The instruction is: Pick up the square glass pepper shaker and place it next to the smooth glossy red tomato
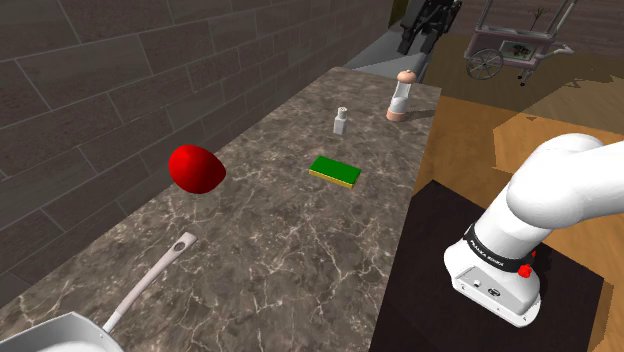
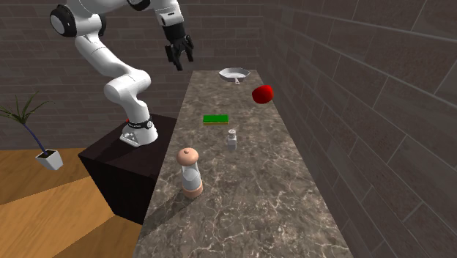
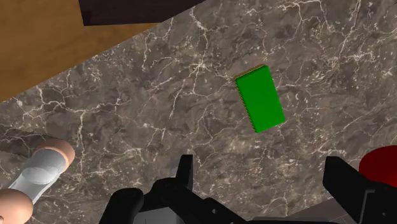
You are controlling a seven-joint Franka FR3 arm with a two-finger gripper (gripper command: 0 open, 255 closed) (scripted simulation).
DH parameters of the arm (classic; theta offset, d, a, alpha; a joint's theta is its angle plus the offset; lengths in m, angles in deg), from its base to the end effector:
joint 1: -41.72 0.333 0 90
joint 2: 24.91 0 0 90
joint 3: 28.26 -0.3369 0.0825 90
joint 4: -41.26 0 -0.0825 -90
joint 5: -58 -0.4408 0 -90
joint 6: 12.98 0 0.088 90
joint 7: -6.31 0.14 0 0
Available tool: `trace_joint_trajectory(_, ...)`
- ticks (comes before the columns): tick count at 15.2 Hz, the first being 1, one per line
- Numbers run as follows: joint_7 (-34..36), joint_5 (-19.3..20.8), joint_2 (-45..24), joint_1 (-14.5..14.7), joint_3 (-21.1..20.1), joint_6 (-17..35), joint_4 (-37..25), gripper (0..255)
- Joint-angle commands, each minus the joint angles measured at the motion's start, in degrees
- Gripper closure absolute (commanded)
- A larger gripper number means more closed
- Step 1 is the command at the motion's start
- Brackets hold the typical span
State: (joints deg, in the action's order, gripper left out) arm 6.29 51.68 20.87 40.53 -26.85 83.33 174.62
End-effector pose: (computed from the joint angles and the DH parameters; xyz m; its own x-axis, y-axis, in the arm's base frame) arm 0.3614 -0.0042 0.6040 0.9872 -0.0519 0.1508 -0.0326 -0.9913 -0.1274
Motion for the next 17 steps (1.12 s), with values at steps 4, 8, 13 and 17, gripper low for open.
trace_joint_trajectory(4,-2.64,0.12,-2.43,0.00,1.46,6.24,3.37,0)
trace_joint_trajectory(8,-6.31,-0.11,-7.04,0.18,3.50,14.67,6.63,0)
trace_joint_trajectory(13,-11.34,-1.31,-14.86,0.94,6.26,25.07,8.62,0)
trace_joint_trajectory(17,-16.05,-3.49,-22.51,2.13,8.67,32.86,8.44,0)
